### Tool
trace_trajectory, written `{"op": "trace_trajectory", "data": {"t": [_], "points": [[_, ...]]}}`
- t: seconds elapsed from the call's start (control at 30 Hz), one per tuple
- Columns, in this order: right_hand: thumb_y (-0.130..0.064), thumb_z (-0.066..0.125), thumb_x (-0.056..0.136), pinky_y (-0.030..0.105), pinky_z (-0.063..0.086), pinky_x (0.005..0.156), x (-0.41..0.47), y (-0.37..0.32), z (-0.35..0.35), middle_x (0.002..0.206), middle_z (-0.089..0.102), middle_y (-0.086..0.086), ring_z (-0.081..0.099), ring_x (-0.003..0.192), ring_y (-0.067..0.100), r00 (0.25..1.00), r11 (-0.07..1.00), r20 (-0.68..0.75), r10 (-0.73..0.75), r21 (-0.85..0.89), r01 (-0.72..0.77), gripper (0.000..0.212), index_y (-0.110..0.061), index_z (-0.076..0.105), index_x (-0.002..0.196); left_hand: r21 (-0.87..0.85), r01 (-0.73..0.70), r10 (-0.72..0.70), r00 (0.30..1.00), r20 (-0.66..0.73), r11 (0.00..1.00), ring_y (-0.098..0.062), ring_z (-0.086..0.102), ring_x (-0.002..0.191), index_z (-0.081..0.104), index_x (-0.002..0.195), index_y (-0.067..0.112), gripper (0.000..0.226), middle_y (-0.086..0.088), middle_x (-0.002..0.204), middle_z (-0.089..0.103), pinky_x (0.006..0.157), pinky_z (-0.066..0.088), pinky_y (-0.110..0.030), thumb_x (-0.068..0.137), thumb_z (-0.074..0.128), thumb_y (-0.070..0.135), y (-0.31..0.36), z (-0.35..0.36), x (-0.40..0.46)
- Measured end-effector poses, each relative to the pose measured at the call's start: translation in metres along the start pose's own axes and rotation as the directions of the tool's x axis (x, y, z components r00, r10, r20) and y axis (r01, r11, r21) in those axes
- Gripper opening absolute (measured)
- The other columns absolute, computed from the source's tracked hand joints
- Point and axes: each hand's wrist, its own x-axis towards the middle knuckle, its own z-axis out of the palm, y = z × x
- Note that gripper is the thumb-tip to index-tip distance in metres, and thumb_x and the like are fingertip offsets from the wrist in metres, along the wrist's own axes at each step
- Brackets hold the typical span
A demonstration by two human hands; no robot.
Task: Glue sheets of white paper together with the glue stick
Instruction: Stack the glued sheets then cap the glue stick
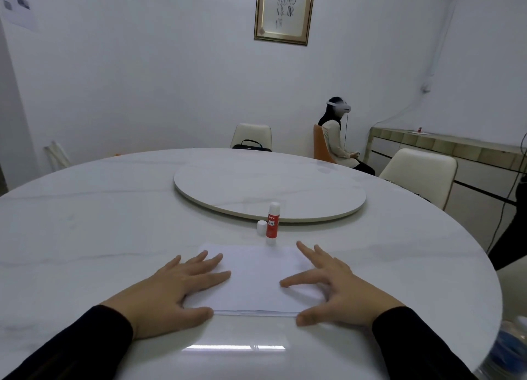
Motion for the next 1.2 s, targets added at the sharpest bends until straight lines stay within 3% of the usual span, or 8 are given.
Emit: {"op": "trace_trajectory", "data": {"t": [0.1, 0.2, 0.4, 0.57, 0.8, 1.07, 1.13, 1.2], "points": [[-0.059, 0.073, 0.067, 0.037, -0.008, 0.120, 0.0017, 0.0016, 0.0020, 0.159, 0.001, -0.023, -0.012, 0.145, 0.000, 0.999, 1.000, 0.051, 0.009, -0.009, -0.009, 0.050, -0.070, 0.051, 0.110, -0.004, 0.004, -0.004, 0.999, 0.045, 1.000, 0.015, -0.014, 0.138, 0.012, 0.131, 0.068, 0.057, 0.036, 0.151, -0.005, 0.116, -0.010, -0.024, 0.076, 0.030, 0.067, -0.0039, 0.0024, 0.0009], [-0.057, 0.070, 0.072, 0.035, -0.008, 0.120, 0.0009, 0.0026, 0.0018, 0.159, 0.009, -0.018, -0.006, 0.147, 0.001, 0.998, 1.000, 0.055, 0.010, -0.024, -0.009, 0.043, -0.069, 0.051, 0.109, -0.003, -0.002, 0.002, 0.999, 0.039, 1.000, 0.014, -0.012, 0.139, 0.013, 0.134, 0.064, 0.054, 0.035, 0.151, -0.004, 0.116, -0.010, -0.022, 0.086, 0.039, 0.059, -0.0044, 0.0025, 0.0007], [-0.055, 0.066, 0.075, 0.035, -0.004, 0.120, 0.0007, 0.0005, 0.0024, 0.156, 0.021, -0.022, 0.006, 0.147, 0.002, 1.000, 0.997, 0.012, -0.003, -0.072, 0.004, 0.036, -0.068, 0.053, 0.105, -0.028, -0.001, 0.001, 1.000, 0.029, 1.000, 0.016, -0.009, 0.138, 0.016, 0.134, 0.063, 0.053, 0.036, 0.150, -0.001, 0.115, -0.009, -0.021, 0.087, 0.040, 0.055, -0.0026, 0.0017, 0.0010], [-0.058, 0.063, 0.072, 0.032, 0.011, 0.117, -0.0013, -0.0015, 0.0046, 0.151, 0.026, -0.030, 0.014, 0.145, 0.006, 1.000, 0.992, -0.010, 0.008, -0.126, -0.010, 0.033, -0.072, 0.051, 0.100, -0.041, -0.002, 0.002, 1.000, 0.015, 0.999, 0.017, -0.008, 0.137, 0.018, 0.134, 0.063, 0.064, 0.036, 0.150, 0.002, 0.115, -0.008, -0.020, 0.072, 0.028, 0.069, -0.0035, 0.0024, 0.0012], [-0.061, 0.065, 0.071, 0.034, 0.006, 0.119, -0.0008, 0.0002, 0.0040, 0.136, 0.021, -0.043, 0.011, 0.146, 0.009, 1.000, 0.993, -0.008, -0.011, -0.118, 0.010, 0.031, -0.073, 0.050, 0.096, -0.042, -0.006, 0.006, 1.000, -0.016, 0.999, 0.016, -0.007, 0.138, 0.019, 0.134, 0.063, 0.057, 0.035, 0.151, 0.003, 0.114, -0.008, -0.019, 0.079, 0.034, 0.063, -0.0035, 0.0041, 0.0006], [-0.064, 0.058, 0.073, 0.035, 0.011, 0.118, 0.0012, 0.0024, 0.0063, 0.149, 0.026, -0.035, 0.017, 0.143, 0.008, 1.000, 0.989, -0.002, -0.020, -0.146, 0.019, 0.028, -0.074, 0.049, 0.097, -0.033, 0.005, -0.006, 1.000, -0.026, 0.999, 0.015, -0.006, 0.138, 0.019, 0.133, 0.062, 0.051, 0.035, 0.150, 0.003, 0.114, -0.007, -0.018, 0.087, 0.040, 0.056, -0.0020, 0.0042, -0.0001], [-0.067, 0.062, 0.068, 0.031, 0.016, 0.117, 0.0011, 0.0022, 0.0041, 0.145, 0.032, -0.034, 0.023, 0.138, -0.001, 1.000, 0.997, -0.014, -0.018, -0.078, 0.017, 0.031, -0.070, 0.055, 0.097, -0.036, 0.010, -0.011, 1.000, -0.023, 0.999, 0.016, -0.006, 0.138, 0.019, 0.132, 0.064, 0.051, 0.036, 0.150, 0.004, 0.115, -0.007, -0.019, 0.085, 0.039, 0.058, -0.0015, 0.0035, -0.0006], [-0.067, 0.068, 0.060, 0.026, 0.027, 0.114, 0.0029, 0.0003, -0.0004, 0.137, 0.045, -0.030, 0.036, 0.130, -0.011, 0.993, 0.989, -0.120, -0.008, 0.149, 0.026, 0.042, -0.060, 0.065, 0.100, -0.044, 0.015, -0.016, 1.000, -0.021, 0.999, 0.018, -0.006, 0.137, 0.020, 0.127, 0.068, 0.048, 0.038, 0.149, 0.005, 0.115, -0.006, -0.019, 0.083, 0.038, 0.060, -0.0005, 0.0018, -0.0009]]}}
